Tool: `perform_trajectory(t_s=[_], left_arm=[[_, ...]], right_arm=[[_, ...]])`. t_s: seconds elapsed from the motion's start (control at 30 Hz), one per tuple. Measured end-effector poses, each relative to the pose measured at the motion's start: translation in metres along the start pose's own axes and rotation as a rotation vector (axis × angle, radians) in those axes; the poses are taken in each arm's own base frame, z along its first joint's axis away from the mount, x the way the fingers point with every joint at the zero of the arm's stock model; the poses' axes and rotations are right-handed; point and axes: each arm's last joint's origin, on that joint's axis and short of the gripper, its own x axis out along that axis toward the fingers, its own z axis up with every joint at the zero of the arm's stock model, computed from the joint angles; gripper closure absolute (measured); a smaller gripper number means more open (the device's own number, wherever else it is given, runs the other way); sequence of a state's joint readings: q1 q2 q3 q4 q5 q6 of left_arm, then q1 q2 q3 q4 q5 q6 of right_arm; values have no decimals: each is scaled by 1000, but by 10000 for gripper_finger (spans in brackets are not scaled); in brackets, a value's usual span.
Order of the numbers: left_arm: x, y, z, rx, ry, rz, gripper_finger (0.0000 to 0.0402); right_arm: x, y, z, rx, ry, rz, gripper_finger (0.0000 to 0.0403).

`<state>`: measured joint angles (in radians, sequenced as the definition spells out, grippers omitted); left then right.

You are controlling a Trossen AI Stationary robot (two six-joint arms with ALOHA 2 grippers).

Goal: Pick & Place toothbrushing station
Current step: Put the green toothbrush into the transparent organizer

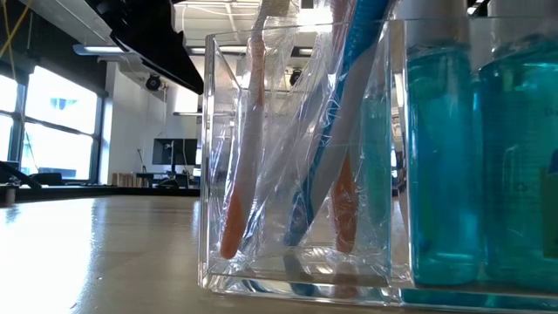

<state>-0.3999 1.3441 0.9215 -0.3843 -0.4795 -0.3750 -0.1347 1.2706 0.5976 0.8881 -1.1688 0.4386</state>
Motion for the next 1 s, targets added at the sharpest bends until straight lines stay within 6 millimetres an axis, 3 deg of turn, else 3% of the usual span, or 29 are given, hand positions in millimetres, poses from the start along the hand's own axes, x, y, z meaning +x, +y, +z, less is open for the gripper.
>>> perform_trajectory(t_s=[0.17, 0.4, 0.47, 0.6, 0.77, 1.0], left_arm=[[0, 0, 0, 0, 1, -2, 239], [3, -1, -2, -12, 12, 2, 239], [5, -2, -3, -8, 20, 5, 239], [11, -4, -6, 9, 45, 11, 239], [13, -5, -7, 13, 49, 12, 239], [13, -5, -7, 13, 48, 11, 239]], right_arm=[[-51, 11, 21, -42, -67, -379, 302], [-103, 39, 25, -46, -124, -1330, 302], [-109, 47, 21, -37, -87, -1489, 302], [-111, 62, 13, -40, 39, -1585, 302], [-103, 69, 9, -3, 68, -1515, 302], [-92, 82, 15, 214, 319, -1514, 302]])
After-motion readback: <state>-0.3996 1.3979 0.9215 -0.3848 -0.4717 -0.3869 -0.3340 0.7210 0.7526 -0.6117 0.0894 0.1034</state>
